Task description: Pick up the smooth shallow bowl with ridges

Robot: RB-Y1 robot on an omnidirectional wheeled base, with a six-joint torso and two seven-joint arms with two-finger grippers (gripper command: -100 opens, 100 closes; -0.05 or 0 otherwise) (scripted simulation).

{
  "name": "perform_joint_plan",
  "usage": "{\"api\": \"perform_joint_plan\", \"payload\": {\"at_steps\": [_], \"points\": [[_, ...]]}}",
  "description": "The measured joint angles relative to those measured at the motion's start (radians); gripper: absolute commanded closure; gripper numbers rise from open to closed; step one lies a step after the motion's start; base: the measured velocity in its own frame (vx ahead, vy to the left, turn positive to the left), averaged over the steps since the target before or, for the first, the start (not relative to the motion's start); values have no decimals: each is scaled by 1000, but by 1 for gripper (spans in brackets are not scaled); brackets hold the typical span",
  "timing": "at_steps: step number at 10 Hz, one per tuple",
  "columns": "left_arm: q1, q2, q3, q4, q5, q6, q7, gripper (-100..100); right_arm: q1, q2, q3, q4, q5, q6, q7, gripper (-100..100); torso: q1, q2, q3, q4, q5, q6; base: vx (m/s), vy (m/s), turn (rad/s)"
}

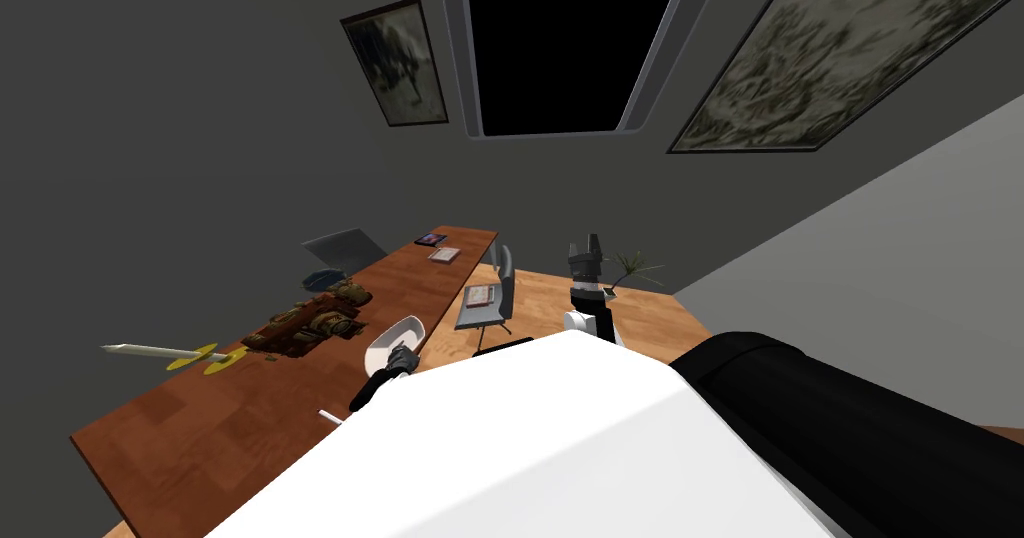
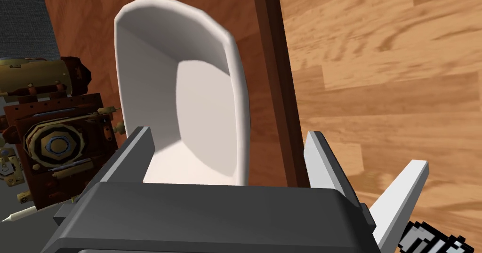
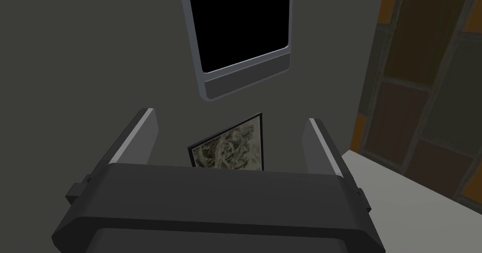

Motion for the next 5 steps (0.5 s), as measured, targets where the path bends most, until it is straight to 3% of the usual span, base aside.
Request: {"api": "perform_joint_plan", "payload": {"at_steps": [1, 2, 5], "points": [[-9, 2, -1, 19, -2, -11, 0, -100, 0, 0, 0, 0, 0, 0, 0, 0, 0, 0, 0, 0, 0, 0, 15, 11, 1], [-10, 2, -1, 21, -2, -14, 0, 100, 0, 0, 0, 0, 0, 0, 0, 0, -1, 1, 1, 0, 0, 0, 0, 0, 0], [-9, 2, 0, 22, -2, -10, 0, 100, 0, 0, 0, 0, 0, 0, 0, 0, -3, 4, 3, 2, -1, 0, 0, 0, 0]]}}
